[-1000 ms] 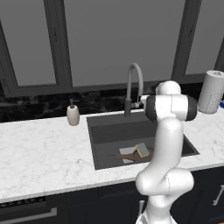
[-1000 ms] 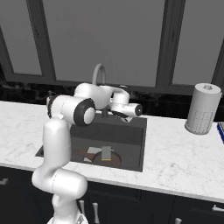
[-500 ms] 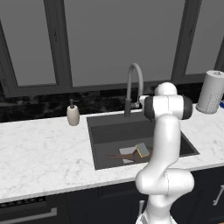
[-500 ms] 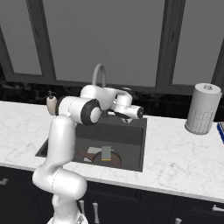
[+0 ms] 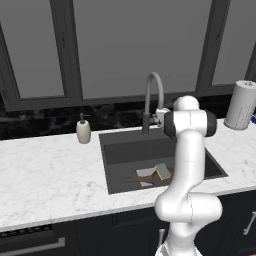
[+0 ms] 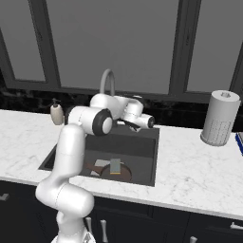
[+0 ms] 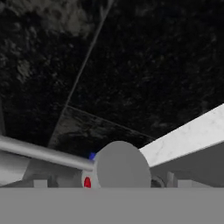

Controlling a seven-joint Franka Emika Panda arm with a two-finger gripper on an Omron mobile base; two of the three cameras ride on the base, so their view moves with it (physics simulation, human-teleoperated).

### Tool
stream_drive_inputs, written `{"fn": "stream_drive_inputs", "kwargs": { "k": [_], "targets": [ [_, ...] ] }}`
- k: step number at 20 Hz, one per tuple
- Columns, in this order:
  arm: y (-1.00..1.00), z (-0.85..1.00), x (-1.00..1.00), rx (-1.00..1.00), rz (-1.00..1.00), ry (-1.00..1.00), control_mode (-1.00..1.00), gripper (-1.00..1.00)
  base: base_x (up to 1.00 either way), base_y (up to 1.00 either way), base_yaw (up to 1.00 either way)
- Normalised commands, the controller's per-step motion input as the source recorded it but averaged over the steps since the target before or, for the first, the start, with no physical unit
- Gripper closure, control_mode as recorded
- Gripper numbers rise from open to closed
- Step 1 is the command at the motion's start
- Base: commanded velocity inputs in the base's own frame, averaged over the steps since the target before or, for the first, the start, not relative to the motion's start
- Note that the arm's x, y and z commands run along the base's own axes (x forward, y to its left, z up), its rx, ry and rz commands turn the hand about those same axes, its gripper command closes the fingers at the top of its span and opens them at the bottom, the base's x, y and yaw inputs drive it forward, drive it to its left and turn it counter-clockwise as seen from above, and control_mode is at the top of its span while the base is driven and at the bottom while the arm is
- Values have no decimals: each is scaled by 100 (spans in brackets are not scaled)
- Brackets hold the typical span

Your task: Pick the pan and sponge and place them into the sink. Then turn on the water.

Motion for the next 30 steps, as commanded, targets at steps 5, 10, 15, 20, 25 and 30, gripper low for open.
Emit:
{"fn": "stream_drive_inputs", "kwargs": {
  "k": [5, 10, 15, 20, 25, 30],
  "targets": [
    [2, -5, 42, 0, 0, 0, -100, -100, 0, 0, 0],
    [0, -8, 40, 0, 0, 4, -100, -100, 0, 0, 0],
    [0, -11, 18, 0, 0, 0, -100, 100, 0, 0, 0],
    [-3, 0, 2, 5, 0, 0, -100, 100, 0, 0, 0],
    [-3, 0, 17, 19, -9, 2, -100, 100, 0, 0, 0],
    [-18, 0, 28, 35, -19, 15, -100, 100, 0, 0, 0]
  ]
}}
